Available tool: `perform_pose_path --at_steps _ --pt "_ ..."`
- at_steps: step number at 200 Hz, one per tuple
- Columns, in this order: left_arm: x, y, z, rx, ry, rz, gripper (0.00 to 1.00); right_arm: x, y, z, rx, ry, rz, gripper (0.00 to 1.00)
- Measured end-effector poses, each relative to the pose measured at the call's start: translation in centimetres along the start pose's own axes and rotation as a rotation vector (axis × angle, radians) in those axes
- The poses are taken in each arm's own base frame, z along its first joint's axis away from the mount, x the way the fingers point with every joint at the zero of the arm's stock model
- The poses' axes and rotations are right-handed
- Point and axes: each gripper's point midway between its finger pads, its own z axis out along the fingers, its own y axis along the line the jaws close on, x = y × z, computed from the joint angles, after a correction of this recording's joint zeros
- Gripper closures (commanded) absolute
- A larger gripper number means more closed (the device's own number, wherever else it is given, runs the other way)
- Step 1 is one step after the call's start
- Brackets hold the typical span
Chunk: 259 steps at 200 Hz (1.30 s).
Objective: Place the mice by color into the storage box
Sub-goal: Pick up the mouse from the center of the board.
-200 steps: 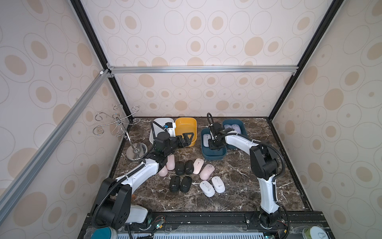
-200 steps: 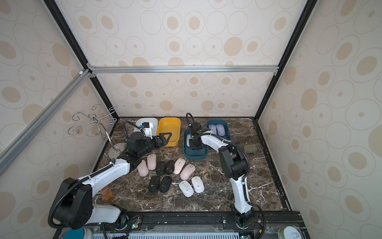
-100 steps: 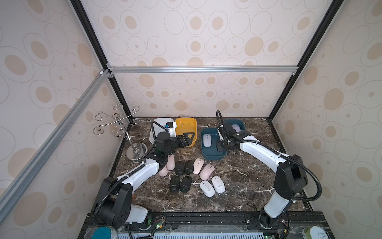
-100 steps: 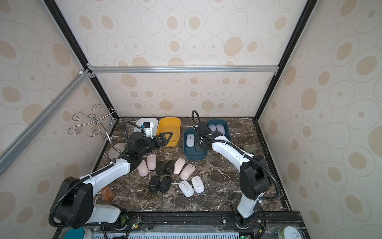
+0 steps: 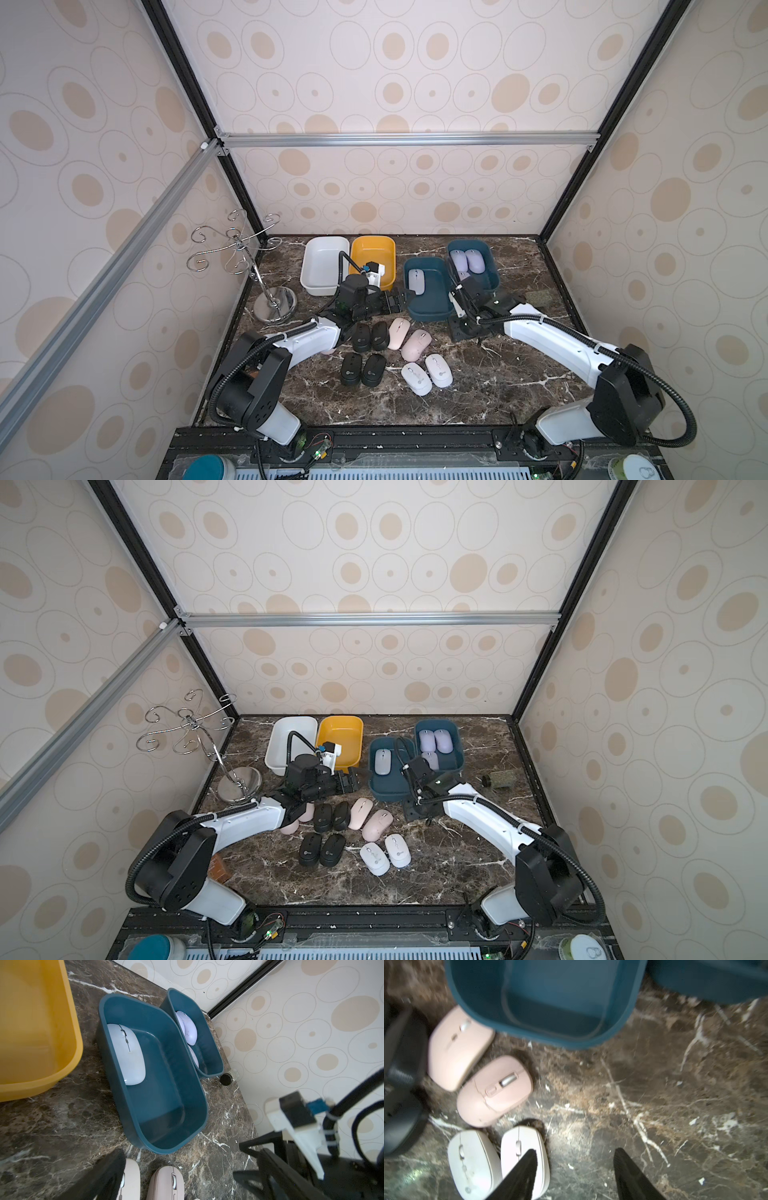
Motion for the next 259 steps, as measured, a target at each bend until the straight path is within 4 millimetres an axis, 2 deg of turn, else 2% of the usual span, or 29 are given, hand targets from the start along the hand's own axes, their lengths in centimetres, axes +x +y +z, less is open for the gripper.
perform_pose_path --at_steps 33,59,84,100,145,177,210,259 --pt "-0.5 0.0 -0.1 -0.017 -0.013 0.009 0.00 5.5 2.1 1.9 -0.066 0.140 -0.057 0.29" --pt "-1.3 0.0 -0.2 -0.044 -0.032 0.037 0.00 7.6 3.1 2.6 -0.115 0.207 -0.058 0.23" --pt "-1.8 0.1 -0.7 -0.071 -0.055 0.058 0.00 7.9 5.0 2.8 -0.174 0.216 -0.088 0.20" --pt "-2.1 0.0 -0.9 -0.076 -0.067 0.069 0.00 8.1 5.5 3.3 -0.187 0.227 -0.096 0.20" --pt "-2.3 0.2 -1.0 -0.090 -0.075 0.078 0.00 9.1 5.2 5.7 -0.141 0.296 -0.104 0.25" --pt "-2.3 0.2 -1.0 -0.094 -0.076 0.078 0.00 8.6 5.1 6.0 -0.129 0.281 -0.106 0.31" --pt "-2.3 0.3 -1.1 -0.096 -0.077 0.078 0.00 8.4 5.0 6.1 -0.112 0.281 -0.113 0.43" --pt "-2.7 0.1 -1.4 -0.101 -0.091 0.084 0.00 7.9 4.6 6.1 -0.083 0.251 -0.116 0.48"
